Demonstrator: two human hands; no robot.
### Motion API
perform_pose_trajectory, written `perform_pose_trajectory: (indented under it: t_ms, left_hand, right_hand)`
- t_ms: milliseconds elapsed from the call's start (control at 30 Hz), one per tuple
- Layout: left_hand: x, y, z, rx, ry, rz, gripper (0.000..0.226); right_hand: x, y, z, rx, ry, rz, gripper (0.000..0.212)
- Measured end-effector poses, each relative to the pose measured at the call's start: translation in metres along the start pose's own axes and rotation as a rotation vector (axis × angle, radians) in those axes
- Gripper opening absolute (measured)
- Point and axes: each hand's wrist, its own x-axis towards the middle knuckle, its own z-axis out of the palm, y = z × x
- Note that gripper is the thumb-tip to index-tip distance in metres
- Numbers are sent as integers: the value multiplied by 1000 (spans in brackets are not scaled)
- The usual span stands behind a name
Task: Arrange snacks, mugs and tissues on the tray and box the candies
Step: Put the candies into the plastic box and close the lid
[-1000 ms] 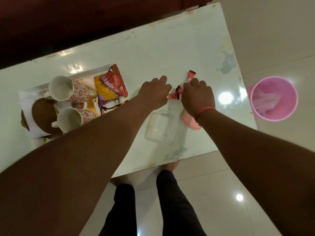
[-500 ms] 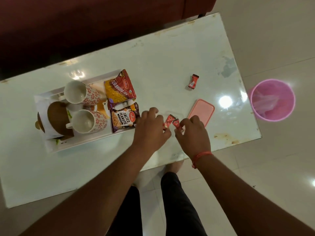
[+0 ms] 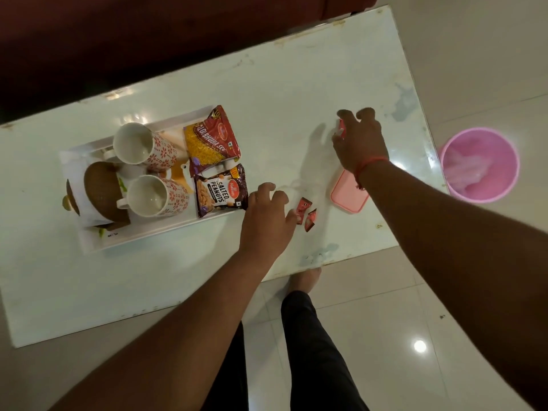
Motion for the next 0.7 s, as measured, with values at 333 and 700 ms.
perform_pose_trajectory:
  t_ms: [333, 700]
  left_hand:
    - [-9, 5, 7, 197, -47, 346, 29]
    - [7, 8, 12, 334, -99, 303, 22]
  right_hand:
    - [-3, 0, 27, -85, -29, -134, 25]
    - [-89, -19, 18, 423, 113, 59, 19]
